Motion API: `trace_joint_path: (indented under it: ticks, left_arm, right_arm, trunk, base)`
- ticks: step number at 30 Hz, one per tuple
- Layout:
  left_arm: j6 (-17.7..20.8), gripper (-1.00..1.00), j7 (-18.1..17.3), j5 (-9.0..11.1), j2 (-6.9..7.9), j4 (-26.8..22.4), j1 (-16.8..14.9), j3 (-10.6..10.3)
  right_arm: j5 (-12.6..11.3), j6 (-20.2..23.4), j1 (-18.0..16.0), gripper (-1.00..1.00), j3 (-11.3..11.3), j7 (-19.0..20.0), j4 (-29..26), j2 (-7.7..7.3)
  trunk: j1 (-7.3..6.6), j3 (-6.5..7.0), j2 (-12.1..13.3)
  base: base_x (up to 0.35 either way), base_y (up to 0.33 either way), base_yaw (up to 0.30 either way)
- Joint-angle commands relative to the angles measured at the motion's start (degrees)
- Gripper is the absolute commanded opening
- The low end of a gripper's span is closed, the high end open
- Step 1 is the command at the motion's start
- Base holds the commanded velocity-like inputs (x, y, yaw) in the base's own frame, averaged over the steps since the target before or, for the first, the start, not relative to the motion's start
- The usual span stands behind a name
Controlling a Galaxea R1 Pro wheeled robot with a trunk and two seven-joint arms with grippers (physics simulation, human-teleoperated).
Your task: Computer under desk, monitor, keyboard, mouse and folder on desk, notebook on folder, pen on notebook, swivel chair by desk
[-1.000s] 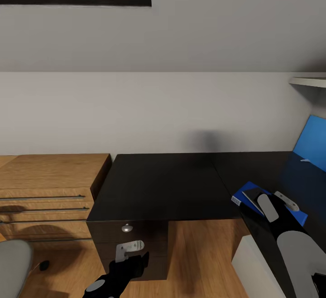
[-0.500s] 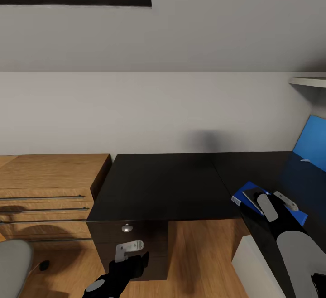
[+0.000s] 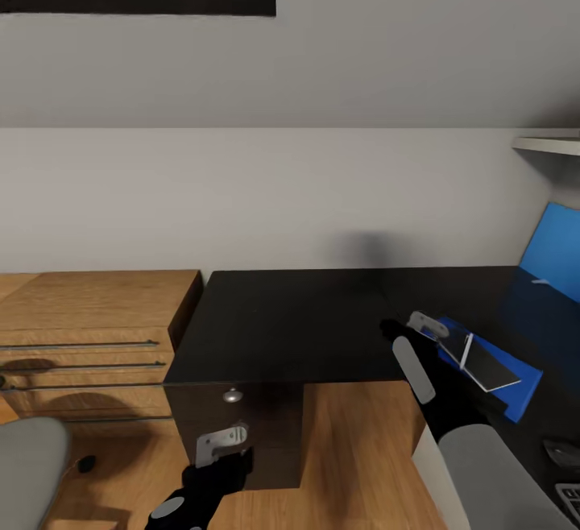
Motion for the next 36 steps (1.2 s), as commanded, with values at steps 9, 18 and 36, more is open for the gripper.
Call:
trace_joint_path:
  ticks: [9,18,36]
  left_arm:
    - [0.06,1.0,4.02,0.62,0.01,0.43,-0.02,-0.03]
    - [-0.06,1.0,3.83,0.62,0.14,3.63,-0.02,3.19]
    - [-4.31,1.0,3.42,0.68,2.75,18.46,-0.02,6.93]
  right_arm:
    - [-0.4,0.17,0.03,1.0,5.68,-0.34,0.71,0.7]
    - [0.5,-0.25,0.03,1.0,11.46,-0.13,5.17,0.63]
    - [0.48,-14.06,0.03,1.0,23.26,4.45,25.67,2.7]
  trunk:
    - [-0.02,-0.05,-0.04]
    - [-0.02,-0.05,-0.04]
    - [-1.34,1.03,2.37]
  base:
    - [-0.302,0.129,0.0]
    - [-0.334,0.017,0.0]
    - [-0.146,0.0,0.0]
